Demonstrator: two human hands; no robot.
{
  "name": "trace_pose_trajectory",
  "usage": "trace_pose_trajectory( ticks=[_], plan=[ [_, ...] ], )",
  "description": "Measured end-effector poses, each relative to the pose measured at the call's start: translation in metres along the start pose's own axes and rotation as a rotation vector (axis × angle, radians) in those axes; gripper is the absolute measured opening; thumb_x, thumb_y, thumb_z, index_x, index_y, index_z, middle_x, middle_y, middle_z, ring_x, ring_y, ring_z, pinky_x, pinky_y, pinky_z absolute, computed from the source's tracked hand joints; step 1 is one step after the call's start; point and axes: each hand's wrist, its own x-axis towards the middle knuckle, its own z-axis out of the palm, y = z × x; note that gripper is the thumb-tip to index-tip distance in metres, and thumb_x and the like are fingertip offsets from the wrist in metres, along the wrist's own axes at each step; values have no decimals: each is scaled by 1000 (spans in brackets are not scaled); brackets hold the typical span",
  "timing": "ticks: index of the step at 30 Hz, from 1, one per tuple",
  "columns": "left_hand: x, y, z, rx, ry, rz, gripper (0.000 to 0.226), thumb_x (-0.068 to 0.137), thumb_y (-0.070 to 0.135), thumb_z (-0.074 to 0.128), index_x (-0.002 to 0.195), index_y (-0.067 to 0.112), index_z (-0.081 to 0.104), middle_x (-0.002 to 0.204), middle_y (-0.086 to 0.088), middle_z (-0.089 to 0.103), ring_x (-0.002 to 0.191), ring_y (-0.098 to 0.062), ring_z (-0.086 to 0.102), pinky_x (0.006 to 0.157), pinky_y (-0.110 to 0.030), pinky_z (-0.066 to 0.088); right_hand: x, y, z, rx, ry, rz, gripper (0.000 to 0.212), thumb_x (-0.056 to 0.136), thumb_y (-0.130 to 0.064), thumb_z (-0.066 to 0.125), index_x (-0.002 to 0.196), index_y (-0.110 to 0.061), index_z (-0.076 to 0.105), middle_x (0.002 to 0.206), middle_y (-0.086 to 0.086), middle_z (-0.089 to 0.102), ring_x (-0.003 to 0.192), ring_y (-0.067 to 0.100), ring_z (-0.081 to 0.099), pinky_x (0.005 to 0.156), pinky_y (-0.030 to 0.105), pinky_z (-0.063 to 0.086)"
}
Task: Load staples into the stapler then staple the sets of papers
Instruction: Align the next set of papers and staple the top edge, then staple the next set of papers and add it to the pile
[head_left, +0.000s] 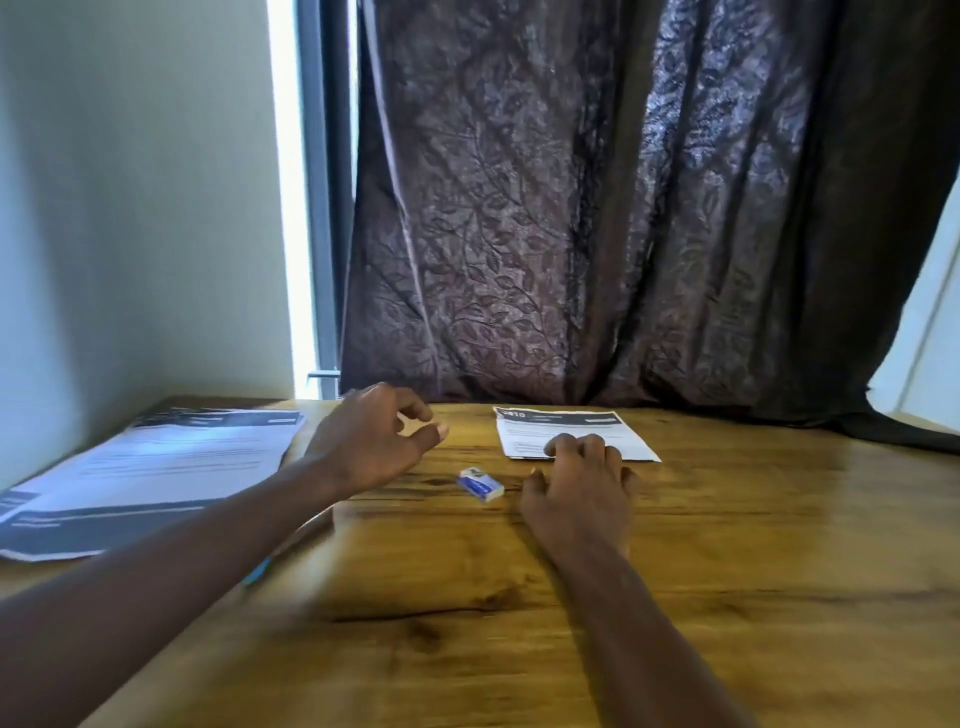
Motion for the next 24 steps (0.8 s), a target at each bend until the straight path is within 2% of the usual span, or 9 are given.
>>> trace_pose_trajectory(
  ticks=[4, 8, 12, 15, 19, 22, 24],
  plan=[
    [-41, -47, -47, 36, 69, -16, 31, 87, 59, 68, 103, 33, 73, 102, 16, 67, 92, -4, 65, 80, -35, 55, -8, -19, 4, 67, -20, -261, 31, 93, -41, 52, 122, -30, 56, 124, -6, 46, 120, 17, 43, 102, 38, 38],
    [-65, -105, -84, 190, 142, -112, 40, 82, 66, 60, 103, 34, 73, 103, 10, 70, 98, -17, 66, 85, -39, 54, -22, -39, 9, 202, -37, -452, 24, 89, -35, 56, 110, -27, 64, 112, -7, 52, 109, 15, 51, 97, 36, 45],
    [-81, -152, -102, 391, 161, -211, 42, 87, 63, 59, 113, 32, 69, 127, 7, 66, 116, -22, 61, 93, -41, 47, -35, -63, 18, 276, -67, -611, 22, 86, -38, 54, 103, -28, 65, 106, -12, 55, 103, 10, 54, 92, 29, 44],
    [-81, -171, -106, 337, 97, -349, 54, 89, 63, 60, 129, 26, 63, 139, -1, 60, 128, -27, 54, 102, -44, 44, -39, -86, 26, 278, -129, -674, 24, 87, -43, 50, 103, -31, 64, 106, -15, 55, 104, 3, 51, 91, 25, 42],
    [-79, -189, -103, 298, -68, -550, 75, 91, 72, 47, 148, 24, 41, 153, -12, 44, 141, -33, 40, 111, -48, 38, -29, -131, 38, 219, -165, -709, 25, 89, -46, 51, 103, -30, 64, 100, -12, 60, 98, 12, 59, 86, 36, 51],
    [-78, -196, -103, 330, -115, -607, 80, 89, 75, 45, 149, 23, 36, 155, -14, 42, 142, -35, 39, 112, -51, 37, -9, -178, 43, 194, -284, -554, 21, 90, -43, 61, 106, -30, 66, 92, -12, 64, 89, 12, 63, 77, 37, 53],
    [-78, -194, -102, 321, -90, -607, 77, 89, 73, 48, 147, 23, 39, 154, -14, 42, 140, -35, 40, 111, -50, 37, 2, -209, 49, 240, -387, -415, 16, 90, -37, 65, 101, -26, 68, 86, -8, 67, 78, 11, 64, 66, 31, 50]
  ],
)
